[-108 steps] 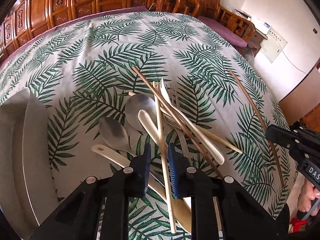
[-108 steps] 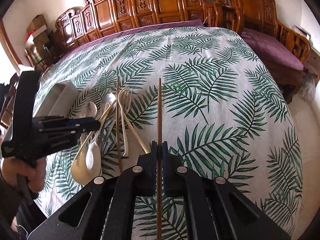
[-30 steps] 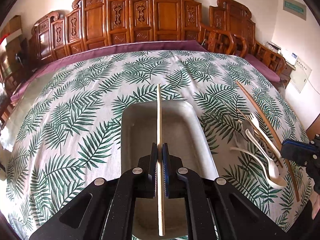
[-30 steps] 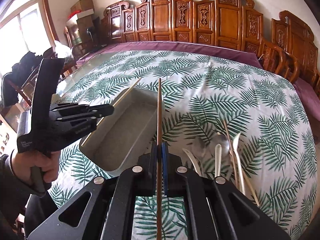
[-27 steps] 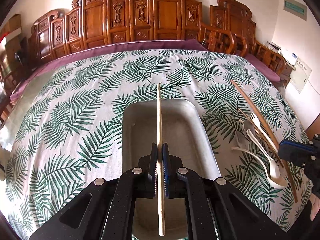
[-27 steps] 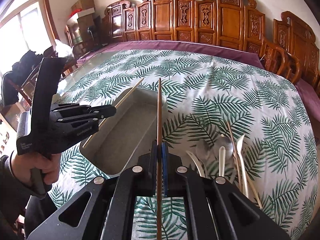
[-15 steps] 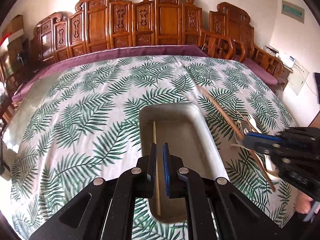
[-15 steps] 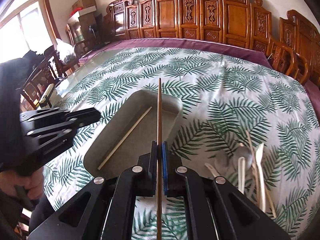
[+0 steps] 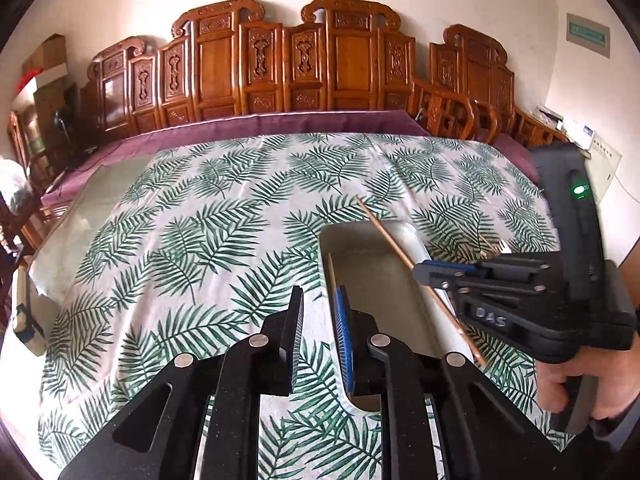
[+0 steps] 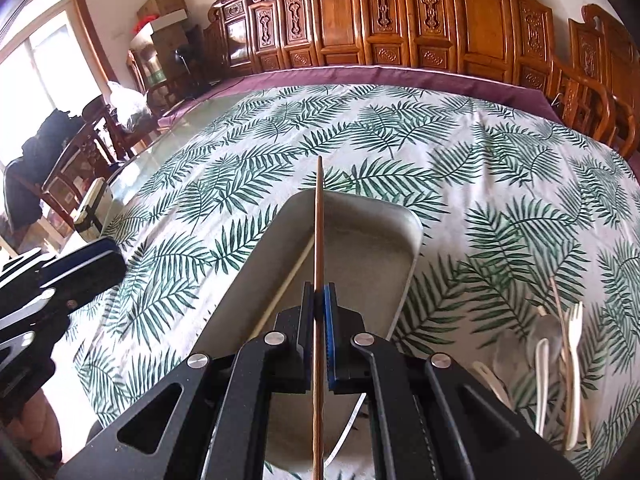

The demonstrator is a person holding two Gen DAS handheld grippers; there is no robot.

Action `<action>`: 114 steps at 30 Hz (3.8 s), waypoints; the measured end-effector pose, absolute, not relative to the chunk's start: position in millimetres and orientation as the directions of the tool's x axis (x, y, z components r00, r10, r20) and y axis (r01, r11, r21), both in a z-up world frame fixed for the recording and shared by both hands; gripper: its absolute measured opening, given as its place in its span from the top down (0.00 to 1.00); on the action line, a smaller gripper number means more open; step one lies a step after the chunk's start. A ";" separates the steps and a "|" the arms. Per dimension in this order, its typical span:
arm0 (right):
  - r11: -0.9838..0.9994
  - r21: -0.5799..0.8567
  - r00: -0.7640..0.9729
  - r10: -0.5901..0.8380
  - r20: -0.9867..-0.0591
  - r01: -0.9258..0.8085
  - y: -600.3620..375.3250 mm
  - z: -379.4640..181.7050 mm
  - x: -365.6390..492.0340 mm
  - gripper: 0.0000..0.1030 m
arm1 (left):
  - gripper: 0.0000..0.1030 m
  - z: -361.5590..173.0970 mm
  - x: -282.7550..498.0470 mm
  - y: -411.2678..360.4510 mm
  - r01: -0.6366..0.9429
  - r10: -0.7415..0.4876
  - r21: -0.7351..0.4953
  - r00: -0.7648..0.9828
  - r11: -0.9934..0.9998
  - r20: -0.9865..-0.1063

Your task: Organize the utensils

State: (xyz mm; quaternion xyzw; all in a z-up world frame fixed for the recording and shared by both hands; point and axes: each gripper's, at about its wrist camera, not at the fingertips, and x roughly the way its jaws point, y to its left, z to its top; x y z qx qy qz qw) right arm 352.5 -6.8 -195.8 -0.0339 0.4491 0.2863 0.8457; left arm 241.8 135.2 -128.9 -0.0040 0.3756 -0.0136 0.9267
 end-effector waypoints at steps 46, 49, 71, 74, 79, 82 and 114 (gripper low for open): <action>0.906 0.062 0.530 0.298 -0.794 -0.418 -188.2 -183.1 303.6 0.81 | 0.74 -143.1 213.4 36.0 0.233 -0.153 0.016 0.686 0.972 -0.711; 0.906 0.054 0.505 0.283 -0.816 -0.420 -188.8 -196.2 308.2 0.80 | 0.72 -144.8 210.2 25.5 0.251 -0.163 0.019 0.682 0.968 -0.713; 0.905 0.100 0.346 0.258 -0.902 -0.413 -182.0 -255.4 347.0 0.81 | 0.72 -167.2 215.6 -11.5 0.253 -0.192 -0.032 0.640 0.967 -0.744; 0.904 0.097 0.344 0.256 -0.904 -0.416 -182.0 -255.6 345.1 0.84 | 0.72 -171.5 216.6 -13.4 0.249 -0.190 -0.036 0.629 0.968 -0.754; 0.901 0.112 0.365 0.279 -0.888 -0.419 -190.9 -245.4 336.7 0.91 | 0.72 -175.8 216.7 -22.0 0.250 -0.189 -0.037 0.620 0.968 -0.762; 0.898 0.134 0.382 0.308 -0.871 -0.419 -200.0 -234.9 329.0 0.96 | 0.72 -180.1 218.6 -31.8 0.254 -0.190 -0.037 0.611 0.967 -0.769; 0.908 0.197 0.465 0.365 -0.807 -0.369 -289.0 -206.8 282.6 0.96 | 0.67 -231.5 260.2 -111.1 0.158 -0.129 -0.054 0.513 0.986 -0.849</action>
